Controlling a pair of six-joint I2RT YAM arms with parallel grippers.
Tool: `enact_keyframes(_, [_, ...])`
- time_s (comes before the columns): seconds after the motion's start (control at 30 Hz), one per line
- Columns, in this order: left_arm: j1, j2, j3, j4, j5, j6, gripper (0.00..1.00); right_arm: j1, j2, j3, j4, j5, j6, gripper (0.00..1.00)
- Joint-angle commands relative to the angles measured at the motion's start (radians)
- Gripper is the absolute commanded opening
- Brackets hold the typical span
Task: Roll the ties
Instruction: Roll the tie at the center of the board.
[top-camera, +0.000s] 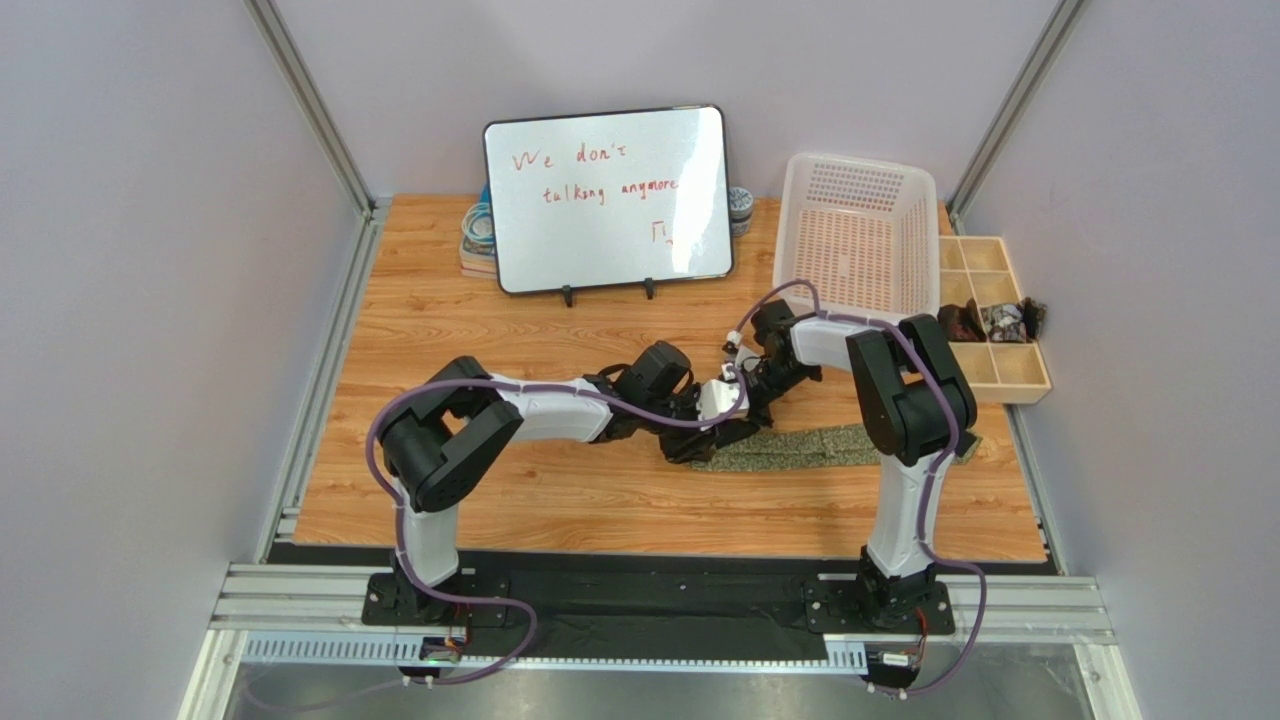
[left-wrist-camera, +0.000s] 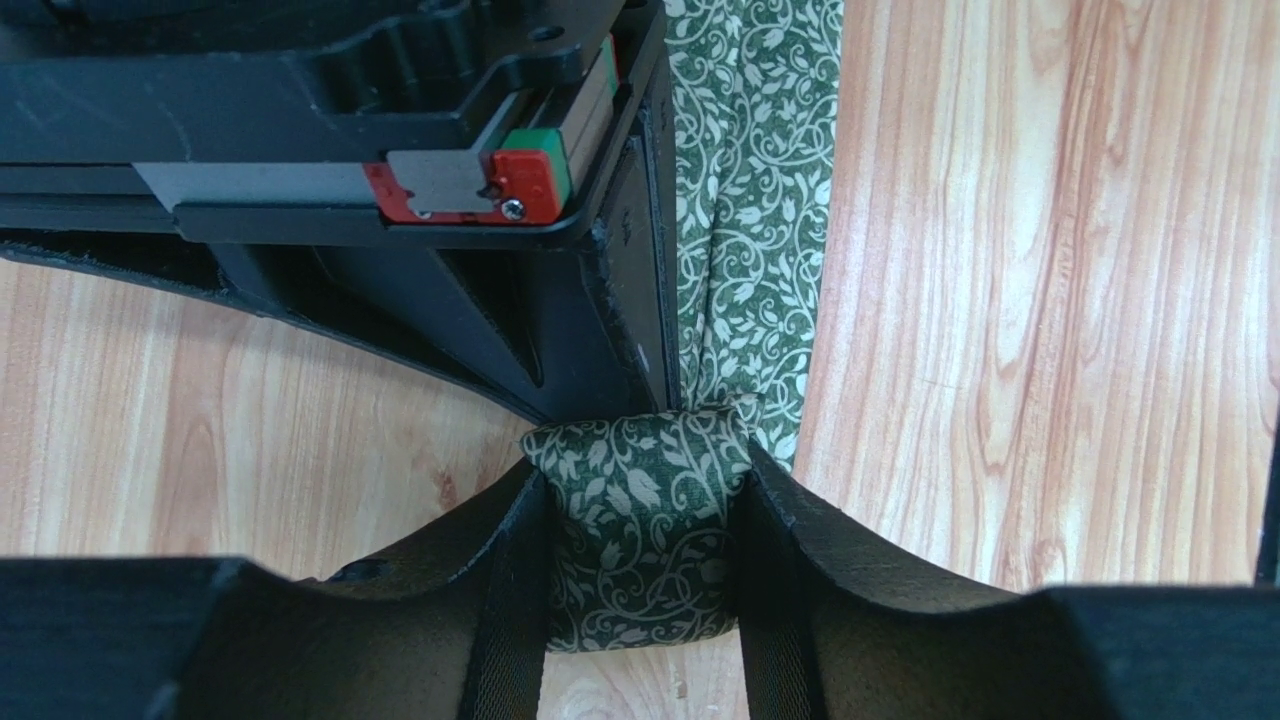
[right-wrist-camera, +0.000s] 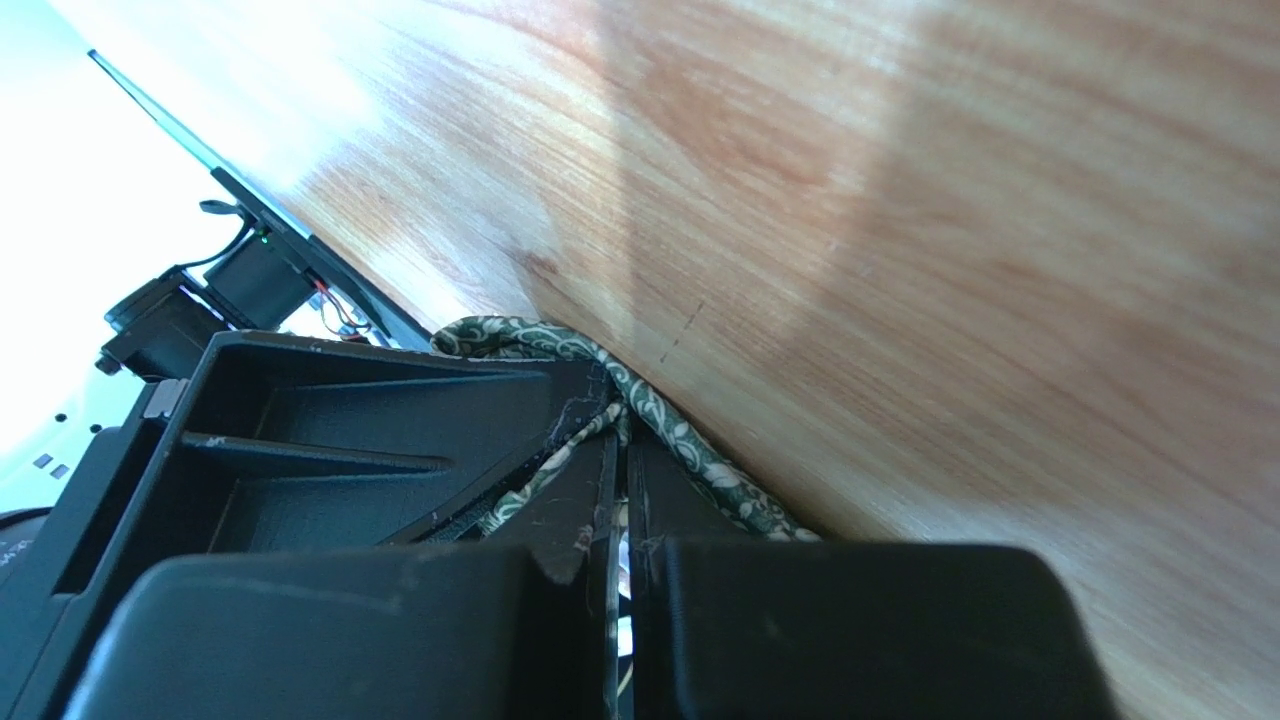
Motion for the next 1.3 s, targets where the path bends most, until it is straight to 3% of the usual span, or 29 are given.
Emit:
enact_keyframes(0.0, [-0.065,0.124,-0.035,-0.006,-0.151,0.111,0.46,0.053,0.047,-0.021,0.062,0.113,-0.078,0.0])
enact_keyframes(0.13, [-0.065,0.126,-0.056,-0.051,-0.177,0.145,0.42,0.027,0.03,0.051,-0.047,0.133,-0.147,0.14])
enact_keyframes(0.47, [-0.067,0.149,-0.055,-0.103,-0.206,0.174,0.38,-0.053,-0.069,0.142,-0.288,0.124,-0.263,0.29])
enact_keyframes(0.6, [-0.067,0.152,-0.049,-0.111,-0.197,0.174,0.38,-0.057,-0.111,0.131,-0.295,0.11,-0.259,0.36])
enact_keyframes(0.8, [-0.067,0.15,-0.049,-0.12,-0.196,0.176,0.37,-0.077,-0.131,0.125,-0.289,0.105,-0.245,0.39])
enact_keyframes(1.0, [-0.067,0.152,-0.046,-0.121,-0.194,0.174,0.36,-0.09,-0.154,0.108,-0.248,0.029,-0.207,0.5])
enact_keyframes(1.13, [-0.067,0.153,-0.038,-0.129,-0.193,0.168,0.36,-0.07,-0.145,0.085,-0.185,0.001,-0.17,0.5])
enact_keyframes(1.27, [-0.065,0.152,-0.035,-0.14,-0.203,0.167,0.36,-0.062,-0.109,0.07,-0.167,0.018,-0.17,0.4])
